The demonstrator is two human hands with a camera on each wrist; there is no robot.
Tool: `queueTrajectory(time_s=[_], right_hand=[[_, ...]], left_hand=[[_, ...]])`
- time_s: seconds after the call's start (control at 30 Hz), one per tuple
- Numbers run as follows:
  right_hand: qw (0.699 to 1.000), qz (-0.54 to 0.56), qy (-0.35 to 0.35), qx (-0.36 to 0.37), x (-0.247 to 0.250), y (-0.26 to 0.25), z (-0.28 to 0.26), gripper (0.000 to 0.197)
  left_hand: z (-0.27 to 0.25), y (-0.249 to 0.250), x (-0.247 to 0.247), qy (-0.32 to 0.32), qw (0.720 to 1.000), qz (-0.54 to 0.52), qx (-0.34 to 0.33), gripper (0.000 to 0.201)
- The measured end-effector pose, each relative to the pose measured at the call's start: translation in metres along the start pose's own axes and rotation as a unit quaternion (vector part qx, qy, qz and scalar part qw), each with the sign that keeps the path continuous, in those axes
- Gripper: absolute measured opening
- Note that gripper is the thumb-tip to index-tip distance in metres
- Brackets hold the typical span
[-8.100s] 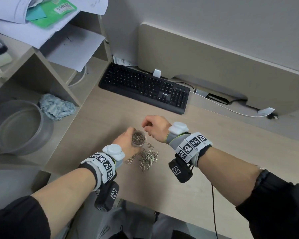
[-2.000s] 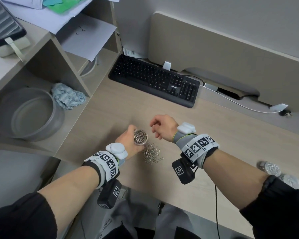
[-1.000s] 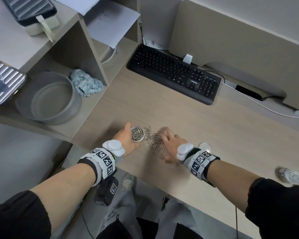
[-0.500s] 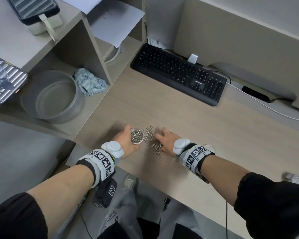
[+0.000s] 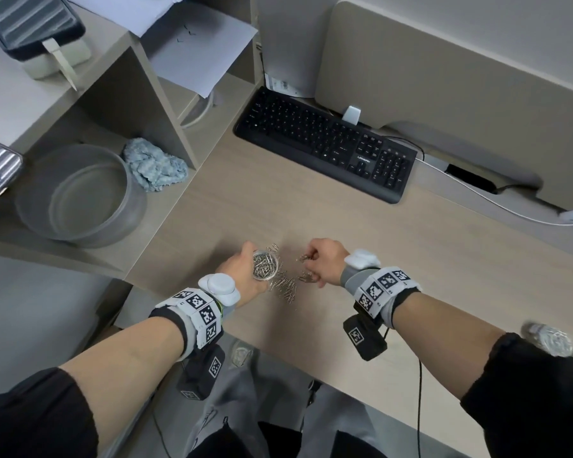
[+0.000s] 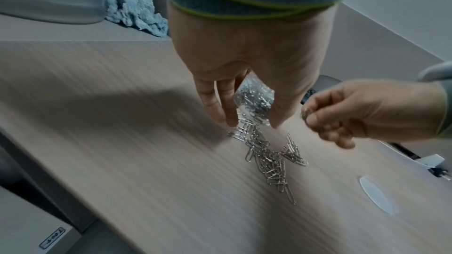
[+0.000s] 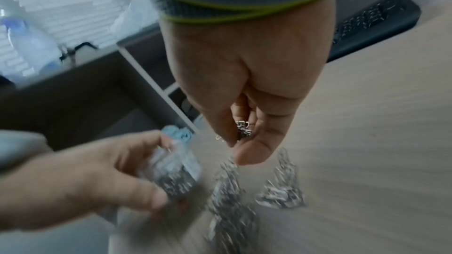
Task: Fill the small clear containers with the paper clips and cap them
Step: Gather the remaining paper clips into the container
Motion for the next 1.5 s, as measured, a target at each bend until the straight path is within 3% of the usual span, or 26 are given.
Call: queueTrajectory(time_s=[0.17,0.3,0.57,0.73,0.93,1.1,1.17,1.27,1.4,1.5], right_hand=[[0.997,0.051,0.027,0.045,0.020,-0.034,-0.005,0.010],[0.994,-0.054,0.023,0.094,0.028,-0.056,-0.012,0.010],[0.994,0.013,0.039,0.099,0.041,-0.057,-0.015,0.010],[0.996,0.047,0.065,0.046,0.046,-0.030,-0.012,0.012],[0.996,-0.087,0.016,-0.011,0.030,0.009,-0.008,0.015],[0.967,-0.236,-0.064,-0.070,0.008,0.031,-0.002,0.042],[0.961,-0.255,-0.065,-0.090,0.002,0.030,0.001,0.051],[0.957,-0.276,-0.056,-0.063,-0.012,0.023,0.008,0.063],[0.946,-0.310,-0.095,-0.025,-0.031,0.013,0.011,0.053],[0.947,-0.309,-0.082,-0.018,-0.036,0.009,0.013,0.045]], left_hand=[[0.002,0.023,-0.005,-0.002,1.000,0.012,-0.020,0.064],[0.000,0.045,-0.001,0.013,0.999,-0.001,-0.044,0.064],[0.004,0.066,0.005,0.028,0.998,-0.004,-0.059,0.060],[0.002,0.057,0.002,0.025,0.999,0.001,-0.036,0.065],[0.008,0.031,0.007,0.015,1.000,-0.009,-0.022,0.065],[0.008,-0.003,0.017,0.040,0.999,0.002,0.020,0.062],[0.009,-0.016,0.018,0.043,0.998,-0.006,0.041,0.062],[0.011,-0.033,0.017,0.043,0.997,-0.008,0.069,0.066],[0.011,-0.044,0.014,0.035,0.995,-0.001,0.092,0.069],[0.010,-0.048,0.012,0.036,0.995,0.007,0.096,0.068]])
Point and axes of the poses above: each hand's wrist, its own z-axis towards the middle knuckle, its own x-axis out of the back of the hand, y = z × x, the point moved 5 cm from there along z, towards the middle knuckle, and after that the axes turned 11 degrees about x, right-handed, at the moved point
